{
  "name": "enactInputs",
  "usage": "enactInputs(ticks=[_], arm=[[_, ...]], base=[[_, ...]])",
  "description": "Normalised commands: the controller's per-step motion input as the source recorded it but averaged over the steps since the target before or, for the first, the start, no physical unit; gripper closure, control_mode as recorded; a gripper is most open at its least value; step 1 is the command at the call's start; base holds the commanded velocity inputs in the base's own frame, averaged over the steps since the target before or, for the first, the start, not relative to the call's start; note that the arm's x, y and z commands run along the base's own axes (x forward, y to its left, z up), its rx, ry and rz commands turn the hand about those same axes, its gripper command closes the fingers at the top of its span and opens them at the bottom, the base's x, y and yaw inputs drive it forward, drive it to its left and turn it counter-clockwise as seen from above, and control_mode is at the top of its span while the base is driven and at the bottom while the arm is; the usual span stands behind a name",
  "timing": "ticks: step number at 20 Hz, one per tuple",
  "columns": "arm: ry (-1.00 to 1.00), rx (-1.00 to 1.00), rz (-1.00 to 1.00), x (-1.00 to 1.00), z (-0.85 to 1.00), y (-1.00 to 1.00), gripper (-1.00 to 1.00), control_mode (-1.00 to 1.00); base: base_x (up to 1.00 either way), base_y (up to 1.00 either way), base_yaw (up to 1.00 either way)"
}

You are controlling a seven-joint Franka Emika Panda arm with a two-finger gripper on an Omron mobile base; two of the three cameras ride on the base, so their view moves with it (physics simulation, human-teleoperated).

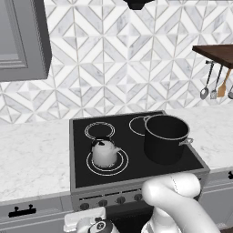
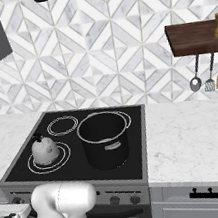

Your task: Pick the kettle from the counter and place it on a stove burner. Then turn the burner on.

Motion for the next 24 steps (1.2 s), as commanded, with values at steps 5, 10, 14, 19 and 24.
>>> enactInputs(ticks=[5, 10, 14, 19, 24], arm=[[0.00, -0.06, 0.00, 0.00, 0.00, 0.00, 1.00, -1.00], [0.00, -0.20, 0.00, 0.00, 0.00, 0.00, 1.00, -1.00], [0.00, -0.25, 0.00, 0.00, 0.00, 0.00, 1.00, -1.00], [0.01, -0.30, 0.00, 0.00, 0.00, 0.06, 1.00, -1.00], [0.12, -0.36, 0.00, 0.08, 0.00, 0.18, 1.00, -1.00]], base=[[0.00, 0.00, 0.00], [0.00, 0.00, 0.00], [0.00, 0.00, 0.00], [0.00, 0.00, 0.00], [0.00, 0.00, 0.00]])
